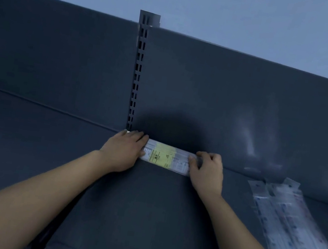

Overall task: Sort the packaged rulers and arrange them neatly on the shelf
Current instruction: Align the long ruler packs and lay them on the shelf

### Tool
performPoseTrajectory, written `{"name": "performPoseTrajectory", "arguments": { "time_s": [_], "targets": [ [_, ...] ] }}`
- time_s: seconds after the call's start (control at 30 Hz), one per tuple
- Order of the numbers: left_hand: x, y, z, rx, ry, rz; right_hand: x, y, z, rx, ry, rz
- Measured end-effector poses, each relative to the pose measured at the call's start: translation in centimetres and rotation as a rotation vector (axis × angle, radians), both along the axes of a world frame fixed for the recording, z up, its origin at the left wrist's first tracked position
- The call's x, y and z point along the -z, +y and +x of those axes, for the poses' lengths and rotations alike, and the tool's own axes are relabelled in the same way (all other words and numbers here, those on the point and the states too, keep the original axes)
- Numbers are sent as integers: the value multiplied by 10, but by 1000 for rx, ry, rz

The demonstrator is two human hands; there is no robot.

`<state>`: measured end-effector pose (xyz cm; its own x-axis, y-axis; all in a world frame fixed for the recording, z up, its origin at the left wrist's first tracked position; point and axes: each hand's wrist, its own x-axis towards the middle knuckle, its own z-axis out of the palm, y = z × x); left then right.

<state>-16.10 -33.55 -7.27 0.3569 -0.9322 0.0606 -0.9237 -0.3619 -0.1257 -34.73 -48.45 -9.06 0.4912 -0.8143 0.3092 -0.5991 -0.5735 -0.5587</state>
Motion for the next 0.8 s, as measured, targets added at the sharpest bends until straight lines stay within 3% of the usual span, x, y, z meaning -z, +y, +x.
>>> {"name": "performPoseTrajectory", "arguments": {
  "time_s": [0.17, 0.37, 0.5, 0.8],
  "targets": [
    [-1, 3, -2, -32, 48, 58, -4, 8, -1, 41, 108, -98],
    [-7, 7, 5, 3, 182, 114, -10, 19, -4, -18, 424, -171],
    [0, 17, 3, -23, 284, 124, -9, 25, -11, -93, 543, -66],
    [2, 34, -14, -123, 366, 144, -9, 36, -24, -202, 555, -6]
  ]
}}
